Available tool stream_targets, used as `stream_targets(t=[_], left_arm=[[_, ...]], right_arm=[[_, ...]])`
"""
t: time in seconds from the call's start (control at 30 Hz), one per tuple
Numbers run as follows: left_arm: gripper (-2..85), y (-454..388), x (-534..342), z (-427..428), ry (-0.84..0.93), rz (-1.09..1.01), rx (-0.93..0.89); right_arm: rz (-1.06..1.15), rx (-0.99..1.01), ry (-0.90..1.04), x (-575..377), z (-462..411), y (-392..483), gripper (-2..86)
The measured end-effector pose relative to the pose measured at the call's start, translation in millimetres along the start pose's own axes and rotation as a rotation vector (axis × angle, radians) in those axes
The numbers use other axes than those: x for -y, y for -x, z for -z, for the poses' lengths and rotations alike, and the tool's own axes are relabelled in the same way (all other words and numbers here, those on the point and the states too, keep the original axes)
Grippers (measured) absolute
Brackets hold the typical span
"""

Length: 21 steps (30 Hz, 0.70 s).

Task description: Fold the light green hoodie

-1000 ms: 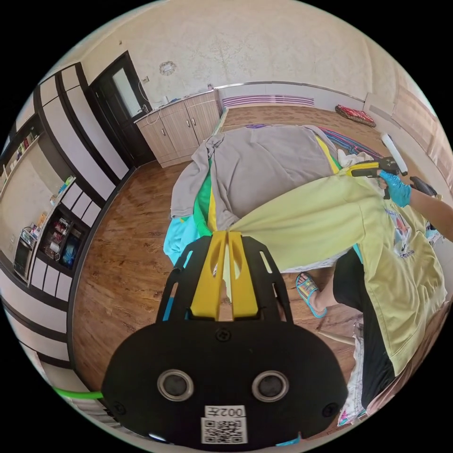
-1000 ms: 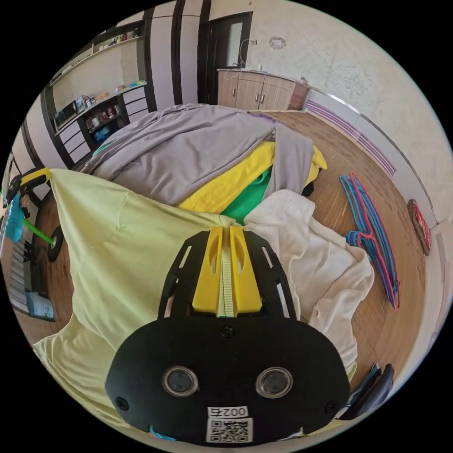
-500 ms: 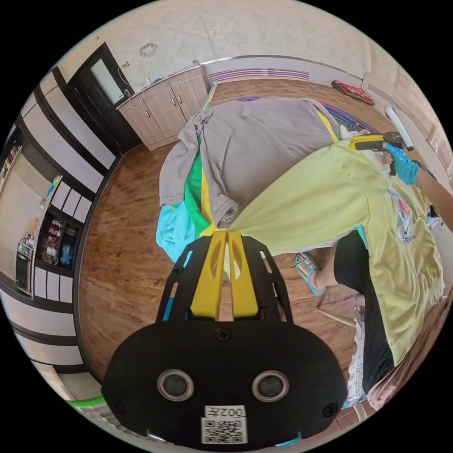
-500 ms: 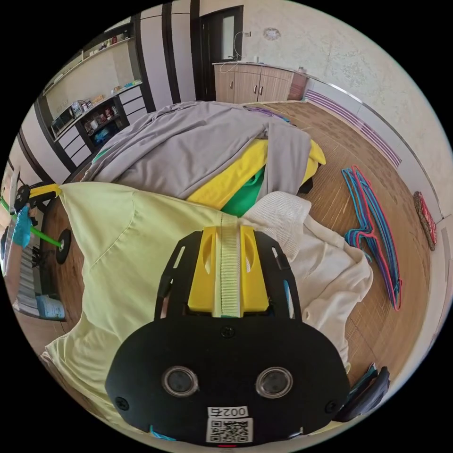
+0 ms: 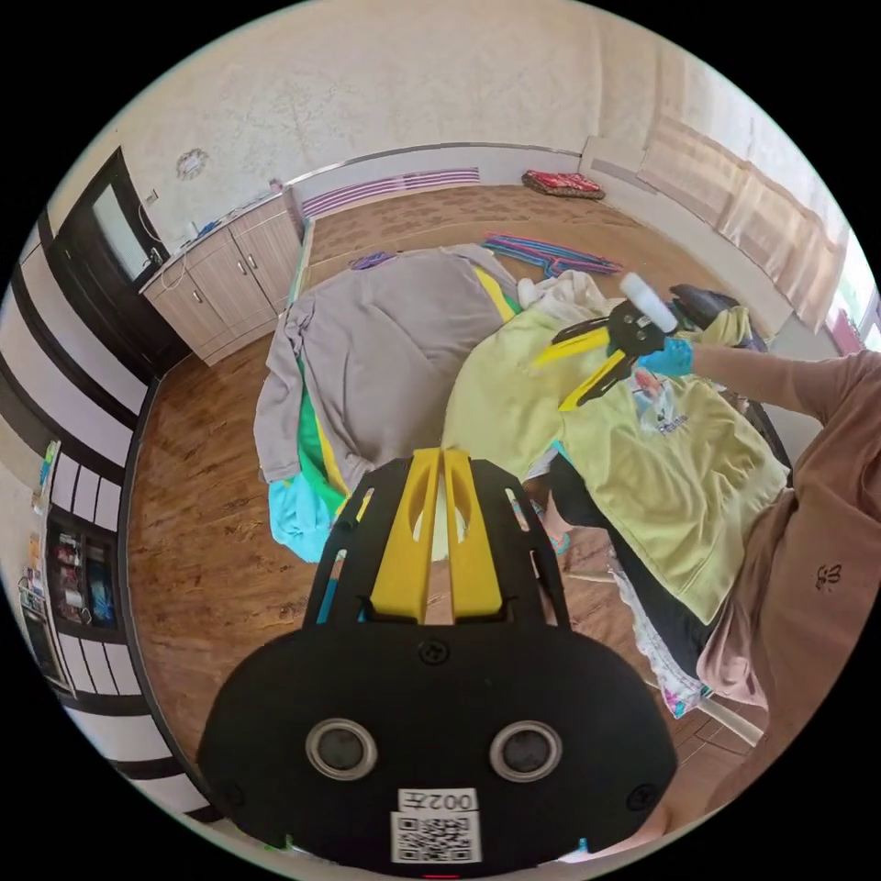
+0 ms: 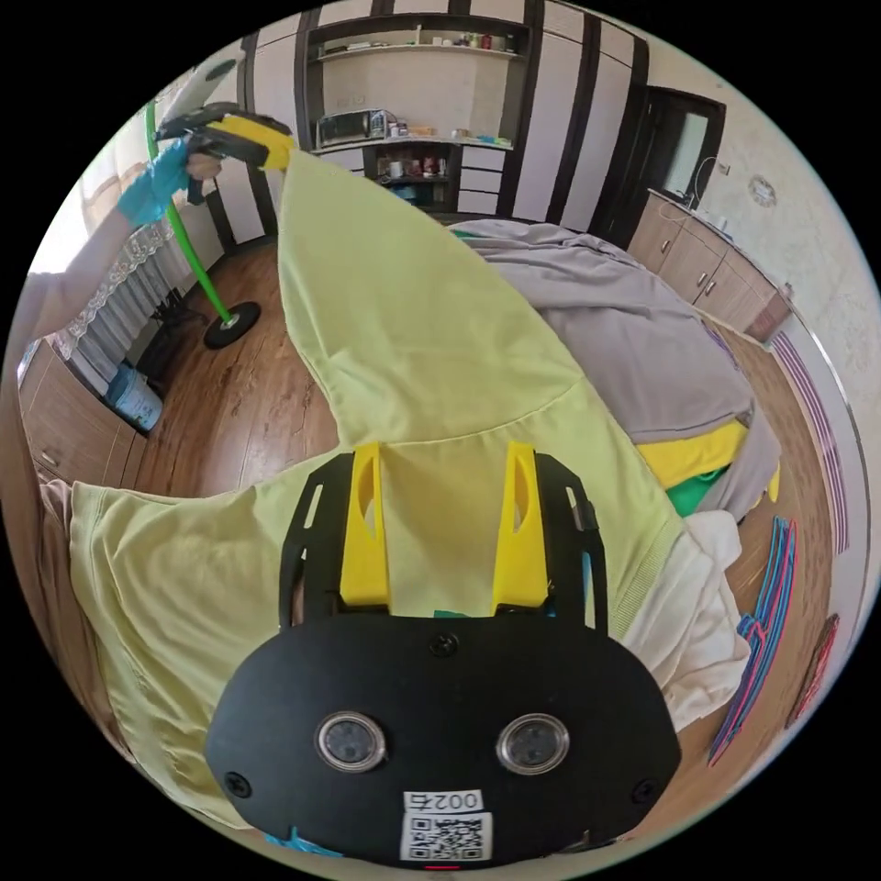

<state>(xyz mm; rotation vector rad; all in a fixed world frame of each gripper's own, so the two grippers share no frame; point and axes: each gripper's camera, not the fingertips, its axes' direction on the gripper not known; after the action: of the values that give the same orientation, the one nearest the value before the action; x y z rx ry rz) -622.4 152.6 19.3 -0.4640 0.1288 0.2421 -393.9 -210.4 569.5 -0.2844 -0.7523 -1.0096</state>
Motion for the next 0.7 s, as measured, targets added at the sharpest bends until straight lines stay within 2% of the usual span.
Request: stream_targets(t=[0.23,0.4,0.57,0.7], left_arm=[[-1.0,-37.2,42.8,35.8,-0.097,-0.078,-0.153],[-1.0,-75.9,85.9,30.7,-0.119,-0.143,-0.309],[-0.9,-107.2,116.8,8.0,-0.078,-0.147,-0.402],[-0.9,-137.3,137.6,-17.4,-0.025,-0.162,-0.428]], right_arm=[[0.050,-0.012,0.027,-9.9,-3.8,18.4,19.1],[-0.023,-0.007,-0.010,-37.7,15.6,31.0,18.2],[-0.115,-0.042,-0.042,-91.4,55.3,51.1,16.3],[-0.172,0.033,-0.102,-149.7,97.2,77.1,16.1]])
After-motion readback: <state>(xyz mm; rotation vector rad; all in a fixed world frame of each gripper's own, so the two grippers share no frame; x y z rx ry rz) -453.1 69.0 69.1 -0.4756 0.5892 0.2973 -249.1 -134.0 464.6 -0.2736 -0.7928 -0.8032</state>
